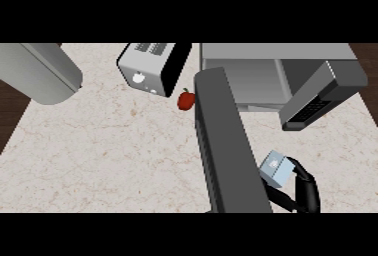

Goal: Pick up the milk, place it into the microwave and close the microwave

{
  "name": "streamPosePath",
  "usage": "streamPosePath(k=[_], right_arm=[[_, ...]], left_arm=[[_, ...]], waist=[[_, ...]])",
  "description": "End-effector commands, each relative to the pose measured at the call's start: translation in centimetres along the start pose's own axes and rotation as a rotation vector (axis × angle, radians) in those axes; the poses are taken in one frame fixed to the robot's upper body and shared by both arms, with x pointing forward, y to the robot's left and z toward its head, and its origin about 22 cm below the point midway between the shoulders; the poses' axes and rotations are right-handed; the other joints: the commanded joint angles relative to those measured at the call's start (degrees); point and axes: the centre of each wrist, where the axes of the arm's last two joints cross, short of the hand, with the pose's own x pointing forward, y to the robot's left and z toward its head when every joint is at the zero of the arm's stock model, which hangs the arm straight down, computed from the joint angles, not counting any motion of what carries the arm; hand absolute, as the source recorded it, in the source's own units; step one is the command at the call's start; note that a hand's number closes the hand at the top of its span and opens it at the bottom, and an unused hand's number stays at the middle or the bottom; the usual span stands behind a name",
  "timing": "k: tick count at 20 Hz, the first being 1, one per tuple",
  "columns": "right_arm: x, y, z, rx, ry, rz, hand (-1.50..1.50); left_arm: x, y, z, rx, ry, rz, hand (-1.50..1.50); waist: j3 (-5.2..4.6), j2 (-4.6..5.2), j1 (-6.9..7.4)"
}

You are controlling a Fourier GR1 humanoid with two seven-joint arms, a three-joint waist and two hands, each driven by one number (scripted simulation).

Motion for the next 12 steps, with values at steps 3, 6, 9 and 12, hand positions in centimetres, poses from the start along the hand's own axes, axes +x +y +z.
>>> streamPosePath(k=[3, 6, 9, 12], right_arm=[[0.2, 1.2, -3.0, -0.014, -0.071, -0.016, 1.5], [0.1, 0.1, 0.8, 0.043, -0.109, -0.068, 1.5], [-0.7, -0.4, -5.4, 0.118, -0.134, -0.103, 1.5], [0.8, -5.1, -10.6, 0.22, -0.16, -0.116, 1.5]], left_arm=[[0.1, 0.3, 0.7, 0.006, -0.02, -0.007, -1.5], [-1.1, 0.1, 1.0, 0.002, -0.003, 0.018, -1.5], [-0.2, 0.2, -0.5, -0.016, -0.011, 0.011, -1.5], [0.2, 1.5, 0.3, -0.04, -0.002, 0.019, -1.5]], waist=[[0.11, 0.09, 0.1], [0.09, 0.05, -0.14], [0.19, 0.31, 0.65], [0.24, 0.43, 2.03]])
